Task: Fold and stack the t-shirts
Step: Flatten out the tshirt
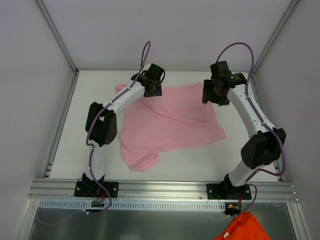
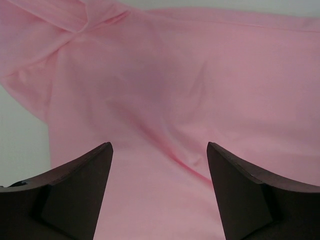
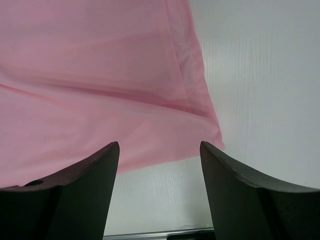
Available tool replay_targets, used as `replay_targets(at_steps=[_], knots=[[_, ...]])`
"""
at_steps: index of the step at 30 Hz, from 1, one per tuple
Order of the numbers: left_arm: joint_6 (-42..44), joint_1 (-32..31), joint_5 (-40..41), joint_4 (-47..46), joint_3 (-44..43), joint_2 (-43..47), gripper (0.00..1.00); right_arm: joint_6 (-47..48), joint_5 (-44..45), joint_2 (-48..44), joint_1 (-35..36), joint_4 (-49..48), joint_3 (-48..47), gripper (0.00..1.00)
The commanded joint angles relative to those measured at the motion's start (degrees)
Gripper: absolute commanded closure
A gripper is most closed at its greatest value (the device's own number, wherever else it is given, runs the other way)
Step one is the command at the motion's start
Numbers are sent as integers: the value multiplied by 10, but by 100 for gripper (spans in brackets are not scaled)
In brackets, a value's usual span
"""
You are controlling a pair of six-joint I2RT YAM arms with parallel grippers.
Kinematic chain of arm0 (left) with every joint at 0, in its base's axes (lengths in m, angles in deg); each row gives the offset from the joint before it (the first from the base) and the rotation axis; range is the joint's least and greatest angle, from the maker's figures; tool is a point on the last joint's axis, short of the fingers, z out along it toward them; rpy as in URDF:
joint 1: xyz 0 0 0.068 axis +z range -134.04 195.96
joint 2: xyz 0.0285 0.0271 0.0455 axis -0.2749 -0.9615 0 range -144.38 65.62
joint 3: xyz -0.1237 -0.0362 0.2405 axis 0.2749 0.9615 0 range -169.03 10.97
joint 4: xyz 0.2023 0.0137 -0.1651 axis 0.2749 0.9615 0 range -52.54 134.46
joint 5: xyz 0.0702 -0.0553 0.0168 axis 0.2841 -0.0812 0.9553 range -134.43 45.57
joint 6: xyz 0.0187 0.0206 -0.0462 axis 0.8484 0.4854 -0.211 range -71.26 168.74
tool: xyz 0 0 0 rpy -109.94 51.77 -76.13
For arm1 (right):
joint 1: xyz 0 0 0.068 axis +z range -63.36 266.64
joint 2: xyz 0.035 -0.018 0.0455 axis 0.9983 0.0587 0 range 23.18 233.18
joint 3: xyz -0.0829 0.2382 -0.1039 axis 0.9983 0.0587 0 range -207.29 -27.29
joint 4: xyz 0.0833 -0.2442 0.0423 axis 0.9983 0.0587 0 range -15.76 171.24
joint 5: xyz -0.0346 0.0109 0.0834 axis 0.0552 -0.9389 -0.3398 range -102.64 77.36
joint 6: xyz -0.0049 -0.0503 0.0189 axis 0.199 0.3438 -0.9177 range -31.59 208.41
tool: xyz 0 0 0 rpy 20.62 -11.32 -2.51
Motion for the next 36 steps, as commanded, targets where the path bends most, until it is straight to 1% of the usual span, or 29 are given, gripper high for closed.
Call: replay_targets(at_steps=[1,2,3,4,5,7,8,9,10,12,13,18,20,23,24,26,27,28,29,30,31,32,34,36], knots=[[-31,24,-8,41,-35,-34,24,11,-8,-41,1,38,-24,30],[-34,31,-17,54,-60,-42,27,13,-4,-49,2,41,-21,30],[-41,35,-23,56,-68,-49,28,13,-2,-59,2,45,-19,30],[-43,39,-26,55,-73,-60,32,13,-2,-70,1,47,-12,30],[-45,46,-29,57,-88,-66,39,9,-4,-91,1,50,-8,30],[-45,52,-32,63,-124,-91,45,5,-5,-114,1,58,6,30],[-45,59,-35,74,-138,-102,51,2,-5,-141,1,59,13,30],[-44,62,-38,80,-155,-116,54,2,-5,-153,1,60,19,30],[-45,67,-41,86,-183,-139,59,3,-2,-165,2,65,26,30],[-58,83,-62,94,-199,-159,66,9,7,-193,2,83,32,30],[-63,90,-72,92,-199,-161,68,11,17,-201,1,90,32,30],[-94,120,-120,85,-201,-181,72,8,19,-249,1,117,38,29],[-103,131,-128,86,-196,-183,75,6,19,-260,1,125,40,29],[-101,141,-132,77,-192,-187,76,5,5,-270,1,128,53,29],[-101,143,-134,77,-192,-189,75,4,-1,-280,2,129,59,29],[-106,158,-147,75,-197,-195,68,5,-9,-291,2,128,80,29],[-107,163,-165,75,-198,-194,60,6,-10,-302,1,127,86,29],[-103,168,-173,68,-195,-193,46,8,-10,-306,1,124,91,29],[-99,167,-177,63,-193,-184,43,8,-11,-308,1,122,96,29],[-93,165,-199,54,-176,-176,40,8,-17,-310,2,120,103,29],[-84,163,-214,25,-162,-154,35,8,-20,-308,1,120,104,29],[-83,161,-222,18,-142,-140,33,6,-29,-307,2,118,109,30],[-75,147,-233,10,-124,-99,25,4,-35,-307,2,111,113,30],[-69,137,-230,-4,-82,-65,20,3,-39,-307,2,104,120,30]])
